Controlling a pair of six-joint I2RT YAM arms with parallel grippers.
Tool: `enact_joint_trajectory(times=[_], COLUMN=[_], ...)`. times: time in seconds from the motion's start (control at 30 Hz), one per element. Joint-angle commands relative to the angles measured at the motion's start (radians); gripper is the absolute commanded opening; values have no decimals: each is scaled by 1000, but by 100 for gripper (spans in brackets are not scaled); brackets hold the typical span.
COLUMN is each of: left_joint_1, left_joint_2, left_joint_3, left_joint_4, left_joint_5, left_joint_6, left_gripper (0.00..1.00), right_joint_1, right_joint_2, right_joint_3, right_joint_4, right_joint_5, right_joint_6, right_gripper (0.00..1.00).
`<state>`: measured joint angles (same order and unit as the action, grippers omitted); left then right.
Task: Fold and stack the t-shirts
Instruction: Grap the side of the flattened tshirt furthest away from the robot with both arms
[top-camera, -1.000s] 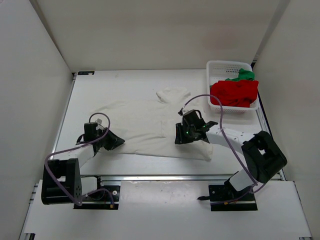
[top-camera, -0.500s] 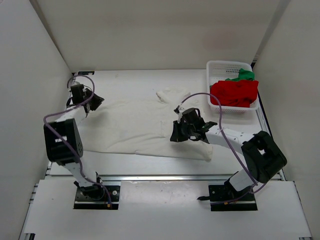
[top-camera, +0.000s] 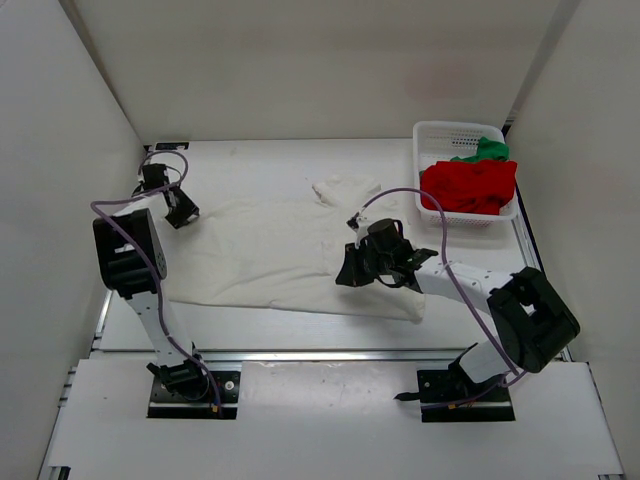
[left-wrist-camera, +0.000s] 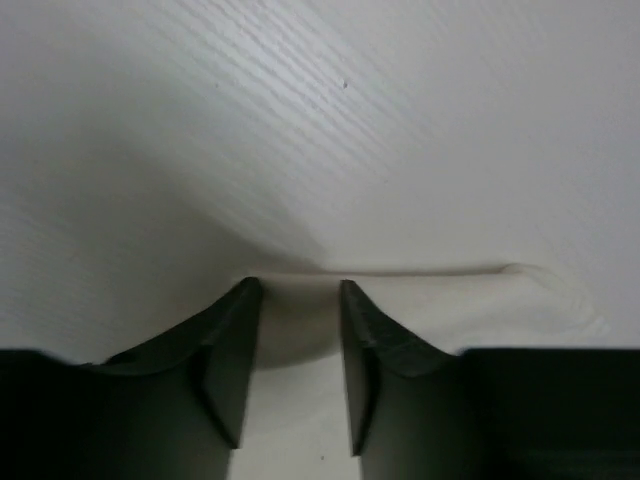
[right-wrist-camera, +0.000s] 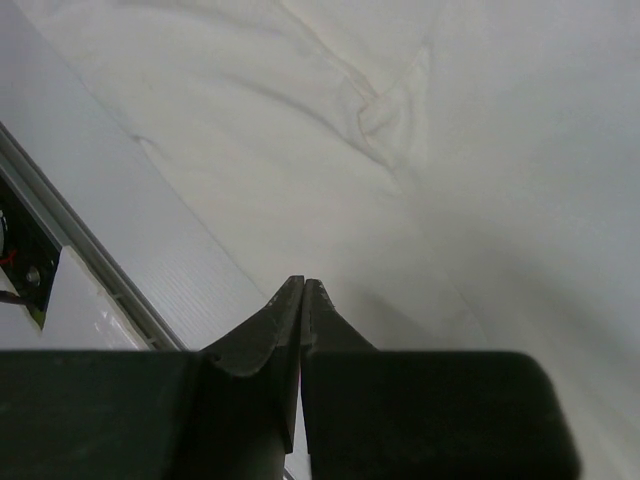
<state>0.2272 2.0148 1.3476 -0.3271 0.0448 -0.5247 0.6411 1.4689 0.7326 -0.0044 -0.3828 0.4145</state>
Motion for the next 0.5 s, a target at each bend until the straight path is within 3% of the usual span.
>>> enact_joint_trajectory(times=[0.0, 0.07, 0.17, 0.4, 0.47], left_joint_1=[-6, -2, -15, -167, -207], left_joint_2=[-62, -111, -236, -628, -701], left_joint_3=[-54, -122, -227, -493, -577], left_joint_4=[-29, 0, 112, 206, 204], left_joint_5=[32, 70, 124, 1, -43], left_joint_6=[38, 13, -35, -72, -70], left_gripper=[44, 17, 0, 2, 23], right_joint_1=[2, 11, 12, 31, 26], right_joint_2=[-45, -48, -33, -7, 4], right_joint_3=[-2, -7, -7, -16, -13], right_joint_4=[60, 66, 72, 96, 96], right_joint_5=[-19, -21, -18, -13, -19], right_joint_6=[0, -3, -5, 9, 6], right_gripper=[0, 0, 0, 0, 0])
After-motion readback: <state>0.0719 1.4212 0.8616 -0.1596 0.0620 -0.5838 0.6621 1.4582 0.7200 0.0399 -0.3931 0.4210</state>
